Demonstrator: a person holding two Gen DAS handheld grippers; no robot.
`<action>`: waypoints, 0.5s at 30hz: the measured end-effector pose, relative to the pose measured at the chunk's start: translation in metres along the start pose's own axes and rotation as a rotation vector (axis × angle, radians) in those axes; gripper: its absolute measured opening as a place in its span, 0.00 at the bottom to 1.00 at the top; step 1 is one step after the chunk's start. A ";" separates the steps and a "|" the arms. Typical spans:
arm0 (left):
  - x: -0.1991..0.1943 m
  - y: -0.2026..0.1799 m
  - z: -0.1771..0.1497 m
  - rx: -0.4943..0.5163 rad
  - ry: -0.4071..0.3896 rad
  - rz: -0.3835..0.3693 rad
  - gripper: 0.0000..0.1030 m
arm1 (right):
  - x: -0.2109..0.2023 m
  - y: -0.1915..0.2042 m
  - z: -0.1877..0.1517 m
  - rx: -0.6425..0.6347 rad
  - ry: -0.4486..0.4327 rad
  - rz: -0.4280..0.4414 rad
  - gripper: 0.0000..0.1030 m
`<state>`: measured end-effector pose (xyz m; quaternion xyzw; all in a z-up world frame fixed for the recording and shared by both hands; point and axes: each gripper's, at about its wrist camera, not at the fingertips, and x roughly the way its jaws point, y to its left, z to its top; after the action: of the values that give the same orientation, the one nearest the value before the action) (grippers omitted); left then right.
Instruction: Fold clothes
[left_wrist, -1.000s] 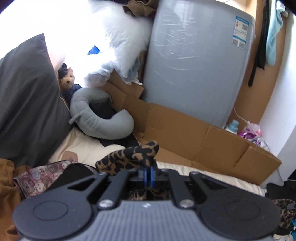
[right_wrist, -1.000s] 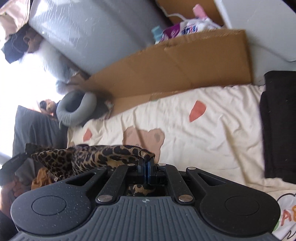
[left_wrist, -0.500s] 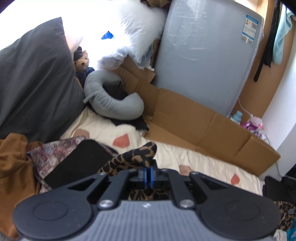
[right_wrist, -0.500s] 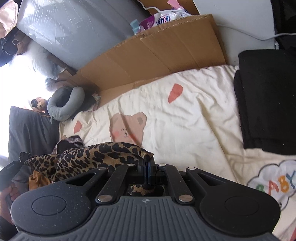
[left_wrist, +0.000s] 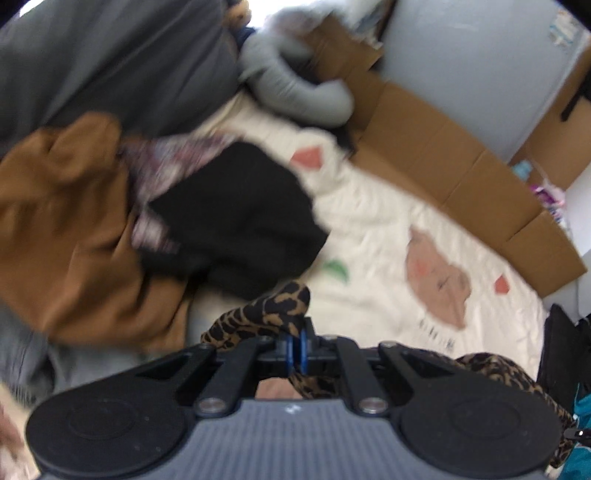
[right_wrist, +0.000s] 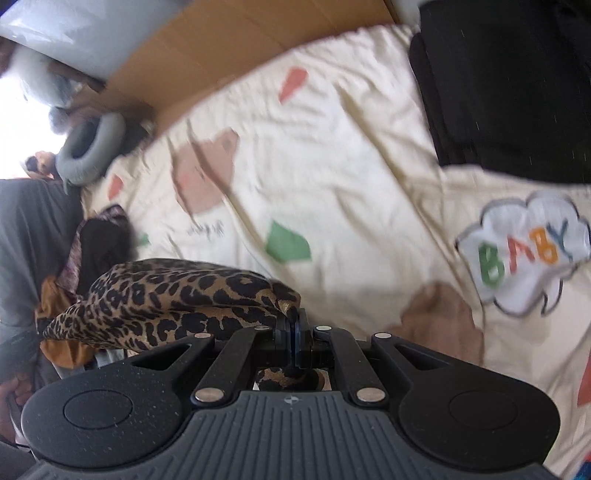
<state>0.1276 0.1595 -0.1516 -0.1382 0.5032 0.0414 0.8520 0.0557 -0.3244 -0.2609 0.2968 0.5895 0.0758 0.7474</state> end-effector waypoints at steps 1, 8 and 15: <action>0.002 0.006 -0.006 -0.011 0.022 0.008 0.04 | 0.004 -0.003 -0.004 0.002 0.017 -0.007 0.00; 0.015 0.042 -0.053 -0.087 0.172 0.092 0.04 | 0.030 -0.018 -0.031 -0.019 0.136 -0.054 0.00; 0.023 0.060 -0.091 -0.132 0.294 0.154 0.10 | 0.046 -0.033 -0.053 -0.024 0.243 -0.137 0.03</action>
<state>0.0495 0.1902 -0.2243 -0.1595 0.6276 0.1188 0.7527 0.0119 -0.3115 -0.3238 0.2358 0.6935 0.0670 0.6775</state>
